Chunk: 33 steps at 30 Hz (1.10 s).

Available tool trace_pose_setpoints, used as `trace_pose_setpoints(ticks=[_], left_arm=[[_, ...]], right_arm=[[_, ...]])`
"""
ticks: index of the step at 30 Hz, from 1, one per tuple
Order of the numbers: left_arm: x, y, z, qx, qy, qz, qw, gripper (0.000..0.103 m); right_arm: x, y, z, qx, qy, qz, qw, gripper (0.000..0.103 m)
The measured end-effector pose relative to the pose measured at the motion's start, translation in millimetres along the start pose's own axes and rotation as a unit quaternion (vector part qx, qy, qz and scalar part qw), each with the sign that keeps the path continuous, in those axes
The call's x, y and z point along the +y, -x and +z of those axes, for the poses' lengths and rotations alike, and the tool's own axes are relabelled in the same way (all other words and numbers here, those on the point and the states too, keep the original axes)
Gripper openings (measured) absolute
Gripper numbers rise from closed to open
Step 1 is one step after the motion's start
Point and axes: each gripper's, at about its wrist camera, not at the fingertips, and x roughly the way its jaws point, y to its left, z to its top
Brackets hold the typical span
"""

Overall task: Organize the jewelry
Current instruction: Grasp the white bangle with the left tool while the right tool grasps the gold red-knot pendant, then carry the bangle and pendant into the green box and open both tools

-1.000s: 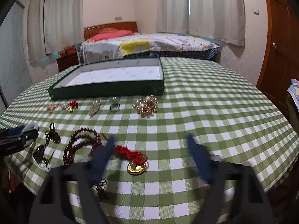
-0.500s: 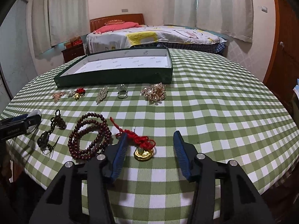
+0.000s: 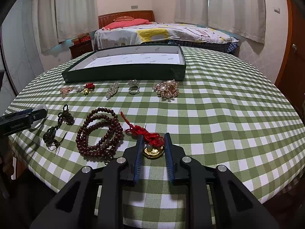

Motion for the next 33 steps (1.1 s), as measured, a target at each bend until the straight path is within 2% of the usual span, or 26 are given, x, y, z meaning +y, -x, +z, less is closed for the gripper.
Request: trace_pose_setpoints(ticks=[16,25,33], left_arm=[[-3.7,13.5,11.3,-0.021,0.001,-0.007,0.9998,0.069],[-13.9,27.3,51.1,-0.062,-0.005,-0.018,0.9979,0.069],[-31.5,11.1,105.7,-0.094,-0.015,-0.034,0.9949,0.069]], right_arm=[[-10.1,11.9,14.5,-0.024,-0.02,0.002,1.0,0.022],[-10.2,18.6,59.8,-0.074,-0.03,0.016,0.997,0.022],[-16.3,6.7,124.8,-0.129,-0.039,0.022,0.991,0.022]])
